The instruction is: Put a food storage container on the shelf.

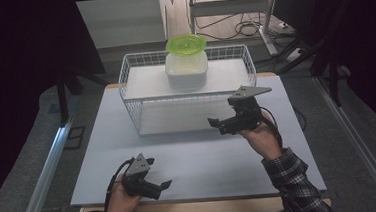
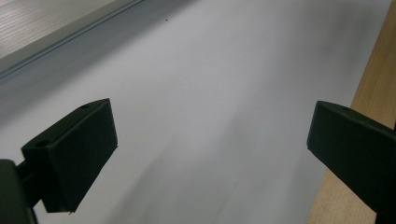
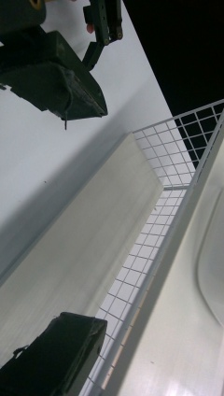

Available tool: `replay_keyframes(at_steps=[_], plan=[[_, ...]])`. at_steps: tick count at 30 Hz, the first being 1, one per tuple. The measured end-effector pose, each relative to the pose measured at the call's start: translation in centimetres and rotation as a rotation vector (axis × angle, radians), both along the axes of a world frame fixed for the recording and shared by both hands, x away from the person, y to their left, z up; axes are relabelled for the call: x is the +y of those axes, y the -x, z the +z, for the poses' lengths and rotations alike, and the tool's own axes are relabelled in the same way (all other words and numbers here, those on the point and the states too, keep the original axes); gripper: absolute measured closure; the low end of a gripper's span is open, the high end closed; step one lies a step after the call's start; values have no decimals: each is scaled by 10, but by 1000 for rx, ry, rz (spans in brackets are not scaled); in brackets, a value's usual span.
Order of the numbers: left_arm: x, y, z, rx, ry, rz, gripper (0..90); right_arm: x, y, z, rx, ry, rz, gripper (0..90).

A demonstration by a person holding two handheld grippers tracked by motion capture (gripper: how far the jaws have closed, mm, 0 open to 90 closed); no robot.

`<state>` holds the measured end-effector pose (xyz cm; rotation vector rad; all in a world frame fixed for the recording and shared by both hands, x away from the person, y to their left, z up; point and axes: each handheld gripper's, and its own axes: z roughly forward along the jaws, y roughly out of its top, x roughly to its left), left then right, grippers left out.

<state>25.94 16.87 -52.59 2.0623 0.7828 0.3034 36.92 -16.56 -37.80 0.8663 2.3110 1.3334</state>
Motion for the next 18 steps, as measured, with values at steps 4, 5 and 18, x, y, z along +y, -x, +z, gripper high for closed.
replay_keyframes(at_steps=[4, 5, 18], plan=[[0, 0, 0, -1, -2, 1, 14, -3, 2, -8, 7, -11, -5, 15], [0, 0, 0, -2, -1, 1, 14, -4, 2, -11, 6, -12, 0, 15], [0, 0, 0, -1, -3, 1, 14, -18, 17, -40, -3, 5, -24, 0]])
